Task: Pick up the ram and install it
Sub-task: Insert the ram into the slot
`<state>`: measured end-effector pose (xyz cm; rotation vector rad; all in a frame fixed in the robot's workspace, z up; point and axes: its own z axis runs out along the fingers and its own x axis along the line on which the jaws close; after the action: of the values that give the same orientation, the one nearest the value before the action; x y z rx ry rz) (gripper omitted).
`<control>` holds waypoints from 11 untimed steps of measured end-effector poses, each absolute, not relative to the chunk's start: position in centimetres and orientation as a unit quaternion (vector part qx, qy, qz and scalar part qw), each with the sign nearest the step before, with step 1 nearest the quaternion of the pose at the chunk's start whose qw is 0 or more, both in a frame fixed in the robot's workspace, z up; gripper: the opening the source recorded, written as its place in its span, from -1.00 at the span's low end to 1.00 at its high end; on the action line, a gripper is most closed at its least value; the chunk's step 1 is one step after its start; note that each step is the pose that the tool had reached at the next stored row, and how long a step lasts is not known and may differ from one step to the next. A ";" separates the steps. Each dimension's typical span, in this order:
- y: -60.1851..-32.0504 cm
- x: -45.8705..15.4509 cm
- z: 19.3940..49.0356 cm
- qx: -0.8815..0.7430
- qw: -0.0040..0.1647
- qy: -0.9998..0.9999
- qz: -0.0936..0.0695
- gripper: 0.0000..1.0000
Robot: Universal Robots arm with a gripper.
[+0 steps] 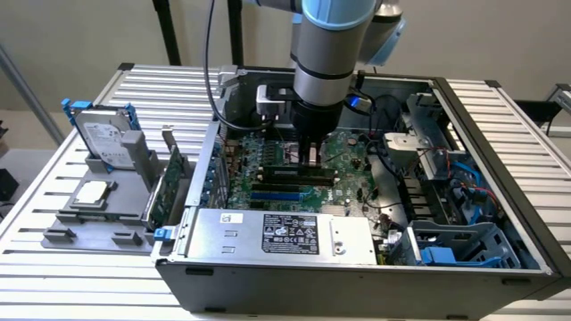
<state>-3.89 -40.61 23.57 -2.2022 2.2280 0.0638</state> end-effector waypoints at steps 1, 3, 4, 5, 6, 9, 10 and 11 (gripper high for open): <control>-40.6 -3.9 23.5 -0.703 0.004 0.711 0.020 -0.73; -40.6 -3.8 23.5 -0.703 0.004 0.711 0.020 -0.73; -40.6 -3.7 23.4 -0.703 0.004 0.711 0.020 -0.73; -40.6 -3.7 23.4 -0.703 0.004 0.711 0.020 -0.73; -40.6 -3.7 23.4 -0.703 0.004 0.711 0.020 -0.73; -40.6 -3.7 23.3 -0.702 0.004 0.712 0.020 -0.73; -40.6 -3.7 23.3 -0.702 0.004 0.712 0.020 -0.73; -40.6 -3.7 23.3 -0.702 0.004 0.712 0.020 -0.73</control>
<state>-3.72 -40.61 23.29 -2.1996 2.2320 0.0623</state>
